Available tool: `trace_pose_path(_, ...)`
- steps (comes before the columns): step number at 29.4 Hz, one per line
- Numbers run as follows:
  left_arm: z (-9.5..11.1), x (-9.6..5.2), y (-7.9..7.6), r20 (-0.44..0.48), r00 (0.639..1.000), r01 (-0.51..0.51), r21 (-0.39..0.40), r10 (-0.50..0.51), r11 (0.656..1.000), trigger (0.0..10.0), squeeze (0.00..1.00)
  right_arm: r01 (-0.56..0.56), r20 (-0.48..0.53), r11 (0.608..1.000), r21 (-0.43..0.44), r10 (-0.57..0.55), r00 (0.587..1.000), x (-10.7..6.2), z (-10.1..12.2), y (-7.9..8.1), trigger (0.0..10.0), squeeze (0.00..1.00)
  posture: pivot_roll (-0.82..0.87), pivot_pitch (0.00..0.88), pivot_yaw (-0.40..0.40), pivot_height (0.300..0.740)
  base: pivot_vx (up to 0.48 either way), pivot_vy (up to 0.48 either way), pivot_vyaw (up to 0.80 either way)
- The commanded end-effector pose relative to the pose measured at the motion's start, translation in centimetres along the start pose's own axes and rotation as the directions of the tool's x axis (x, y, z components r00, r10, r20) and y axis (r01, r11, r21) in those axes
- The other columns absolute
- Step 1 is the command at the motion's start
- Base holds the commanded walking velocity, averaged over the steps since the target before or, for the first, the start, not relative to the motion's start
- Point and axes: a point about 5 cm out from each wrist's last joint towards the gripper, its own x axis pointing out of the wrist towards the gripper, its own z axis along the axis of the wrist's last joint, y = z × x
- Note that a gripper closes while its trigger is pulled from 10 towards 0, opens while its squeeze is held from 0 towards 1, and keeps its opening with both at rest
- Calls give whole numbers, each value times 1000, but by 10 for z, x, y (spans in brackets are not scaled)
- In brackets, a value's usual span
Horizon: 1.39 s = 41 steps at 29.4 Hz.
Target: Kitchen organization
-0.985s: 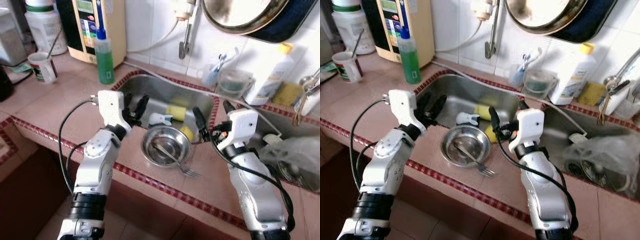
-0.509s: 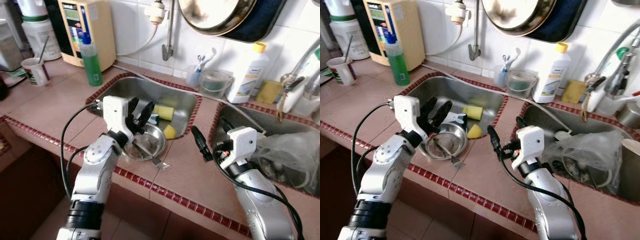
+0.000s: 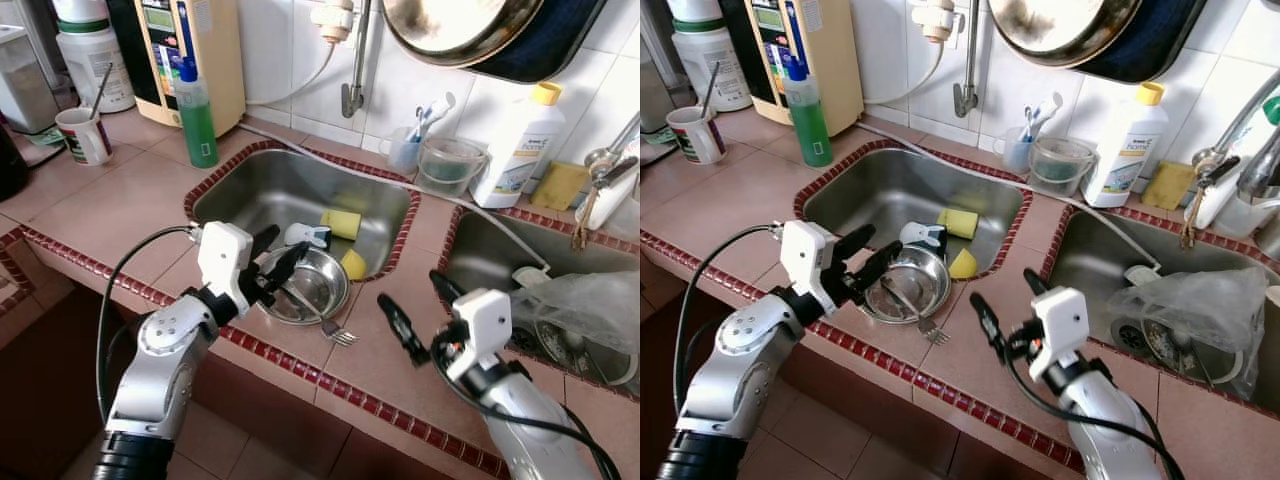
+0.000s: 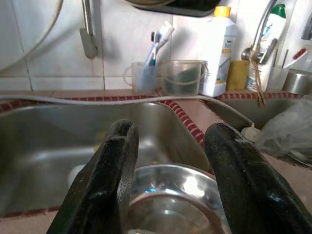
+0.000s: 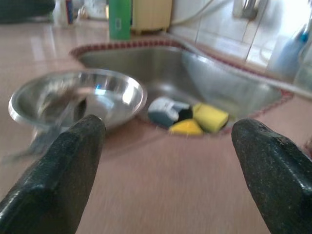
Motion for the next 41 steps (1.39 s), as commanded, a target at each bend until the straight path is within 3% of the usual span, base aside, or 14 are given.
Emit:
trace_pose_path(1,5,-3,-4,17,999,44,-3,-44,999,10000,0,-44,5,999,-4,44,999,-4,3,3,10000,0,-9,0,-26,740,0,0,0)
trace_pose_path(8,0,-14,-7,-25,995,100,21,-99,995,10000,0,-109,-60,994,1,109,992,-19,-4,3,10000,0,-7,0,-25,740,0,0,0)
trace_pose_path(12,-3,-18,-18,-50,987,155,34,-153,987,10000,0,-141,-88,990,10,142,986,-22,-7,3,10000,0,-3,0,-26,740,0,0,0)
trace_pose_path(26,-10,-28,-45,-101,954,287,36,-282,957,10000,0,-229,-101,973,36,231,968,-15,-7,6,10000,0,20,0,-29,740,0,0,0)
trace_pose_path(33,-16,-37,-46,-147,945,305,66,-293,950,10000,0,-263,-109,964,46,266,958,-11,-7,7,10000,0,37,0,-38,740,0,0,0)
trace_pose_path(41,-8,-40,-46,-150,945,306,86,-291,948,10000,0,-293,-108,954,61,299,948,-3,-8,7,10000,0,83,0,-53,740,0,0,0)
